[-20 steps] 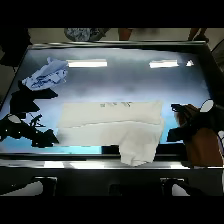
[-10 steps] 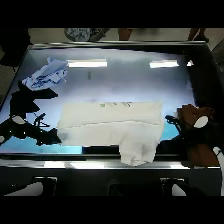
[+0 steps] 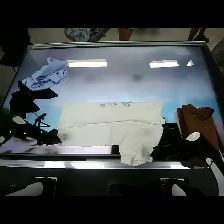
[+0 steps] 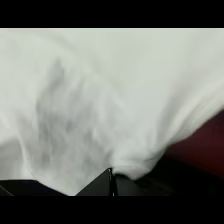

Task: Fold the shirts.

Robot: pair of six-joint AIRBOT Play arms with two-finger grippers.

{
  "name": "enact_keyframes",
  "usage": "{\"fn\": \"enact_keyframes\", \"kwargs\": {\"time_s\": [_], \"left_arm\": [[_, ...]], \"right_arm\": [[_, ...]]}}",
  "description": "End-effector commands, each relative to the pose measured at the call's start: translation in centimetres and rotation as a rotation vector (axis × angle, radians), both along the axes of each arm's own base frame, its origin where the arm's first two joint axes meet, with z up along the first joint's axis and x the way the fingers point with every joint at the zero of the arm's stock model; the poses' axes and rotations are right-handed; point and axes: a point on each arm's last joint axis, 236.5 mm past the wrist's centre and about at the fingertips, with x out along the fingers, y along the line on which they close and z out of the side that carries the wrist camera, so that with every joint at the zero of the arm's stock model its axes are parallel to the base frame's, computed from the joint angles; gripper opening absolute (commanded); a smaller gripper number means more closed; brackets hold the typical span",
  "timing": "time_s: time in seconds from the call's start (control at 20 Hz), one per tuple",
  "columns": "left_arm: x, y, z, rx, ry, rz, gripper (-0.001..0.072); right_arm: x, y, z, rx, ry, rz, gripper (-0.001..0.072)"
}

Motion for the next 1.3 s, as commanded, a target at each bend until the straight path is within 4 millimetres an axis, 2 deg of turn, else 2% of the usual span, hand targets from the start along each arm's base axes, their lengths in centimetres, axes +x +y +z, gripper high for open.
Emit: {"fn": "enact_keyframes", "kwargs": {"time_s": [0.0,0.1,0.15,0.25,0.35,0.4,0.5,0.65,0.75,0.85,0.95,1.0,1.15,1.25], "left_arm": [[0.6,0.2,0.5,0.001,-0.041,-0.038,0.003],[2.2,0.7,2.4,0.025,-0.123,-0.049,0.003],[3.4,1.0,4.2,0.049,-0.194,-0.051,0.0029],[5.8,1.6,8.0,0.1,-0.324,-0.008,0.0026],[8.7,2.6,10.7,0.142,-0.427,0.052,0.0025],[10.1,3.2,11.3,0.154,-0.456,0.076,0.0025],[12.8,3.4,11.3,0.132,-0.456,0.098,0.0025],[18.0,1.8,10.4,0.044,-0.447,0.105,0.0026],[21.4,1.8,9.9,0.035,-0.443,0.124,0.0026],[24.1,2.1,9.1,0.029,-0.431,0.16,0.0026],[25.6,2.4,7.4,0.021,-0.399,0.176,0.0027],[25.7,2.3,6.3,0.013,-0.373,0.171,0.0027],[24.2,0.9,2.7,-0.016,-0.259,0.136,0.0028],[23.5,0.3,1.3,-0.03,-0.208,0.127,0.0035]], "right_arm": [[1.5,0.2,0.3,0.011,-0.07,-0.002,0.0045],[2.8,-0.1,2.6,0.014,-0.138,0.08,0.0044],[3.7,-0.3,4.2,0.01,-0.173,0.105,0.0044],[6.7,-1.0,7.8,-0.012,-0.244,0.075,0.0043],[11.0,-2.3,11.0,-0.058,-0.356,0.034,0.0043],[13.5,-3.1,12.4,-0.082,-0.412,0.012,0.0043],[18.2,-4.6,13.6,-0.109,-0.467,-0.042,0.0043],[24.8,-4.3,12.9,-0.115,-0.5,-0.052,0.0043],[28.7,-4.0,12.0,-0.124,-0.52,-0.093,0.0043],[31.4,-4.6,10.5,-0.124,-0.499,-0.164,0.0043],[32.0,-4.9,8.6,-0.123,-0.465,-0.182,0.0044],[31.9,-5.0,7.7,-0.132,-0.448,-0.177,0.0044],[31.1,-5.1,6.2,-0.142,-0.402,-0.151,0.0045],[30.7,-5.1,6.1,-0.142,-0.391,-0.142,0.0046]]}}
